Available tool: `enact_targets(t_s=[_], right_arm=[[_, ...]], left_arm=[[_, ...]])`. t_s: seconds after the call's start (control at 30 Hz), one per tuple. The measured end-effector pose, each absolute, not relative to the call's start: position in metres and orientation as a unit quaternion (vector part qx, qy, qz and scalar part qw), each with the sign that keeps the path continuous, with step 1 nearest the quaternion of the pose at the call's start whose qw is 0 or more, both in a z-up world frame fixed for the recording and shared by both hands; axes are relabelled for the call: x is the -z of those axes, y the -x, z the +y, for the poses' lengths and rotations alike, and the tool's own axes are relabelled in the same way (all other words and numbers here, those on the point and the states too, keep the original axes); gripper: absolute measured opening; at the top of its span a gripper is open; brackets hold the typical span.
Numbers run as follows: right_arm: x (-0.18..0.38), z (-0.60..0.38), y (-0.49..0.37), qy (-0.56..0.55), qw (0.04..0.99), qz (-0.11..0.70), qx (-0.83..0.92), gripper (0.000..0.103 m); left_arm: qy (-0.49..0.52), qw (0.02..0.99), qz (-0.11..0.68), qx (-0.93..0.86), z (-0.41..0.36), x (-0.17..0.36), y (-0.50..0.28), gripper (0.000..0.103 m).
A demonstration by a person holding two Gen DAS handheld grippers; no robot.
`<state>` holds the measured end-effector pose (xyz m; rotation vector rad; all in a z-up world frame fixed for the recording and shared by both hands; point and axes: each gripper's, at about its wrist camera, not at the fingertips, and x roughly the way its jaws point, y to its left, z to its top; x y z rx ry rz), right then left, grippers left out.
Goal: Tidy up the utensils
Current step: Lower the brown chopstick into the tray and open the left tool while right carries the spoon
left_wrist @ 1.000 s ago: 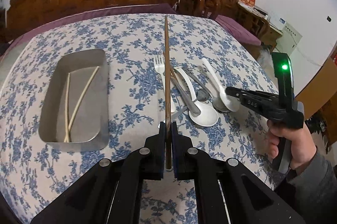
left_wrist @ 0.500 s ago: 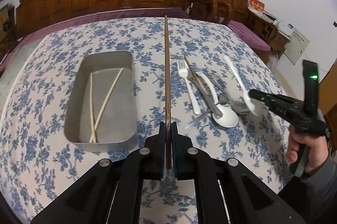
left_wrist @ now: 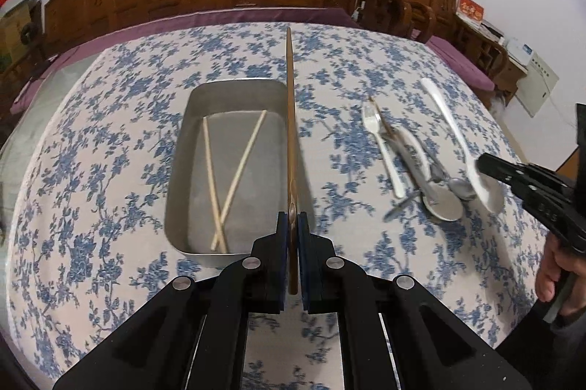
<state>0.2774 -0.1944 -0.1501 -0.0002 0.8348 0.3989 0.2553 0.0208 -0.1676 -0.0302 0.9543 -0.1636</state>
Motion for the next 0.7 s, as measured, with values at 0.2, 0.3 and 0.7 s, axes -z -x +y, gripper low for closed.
enact_targets(t_s=[0.2, 0.3, 0.7], right_arm=[[0.147, -0.172, -0.272, 0.003, 0.891, 0.403, -0.207, 0.002], [0.146, -0.16, -0.27, 0.007, 0.89, 0.403, -0.215, 0.002], [0.143, -0.113, -0.27, 0.002, 0.885, 0.401, -0.237, 0.003]], left_arm=[[0.01, 0.88, 0.471, 0.068, 0.031, 0.178, -0.265, 0.005], [0.006, 0.877, 0.476, 0.063, 0.035, 0.183, -0.27, 0.005], [0.006, 0.873, 0.486, 0.048, 0.045, 0.19, -0.288, 0.005]])
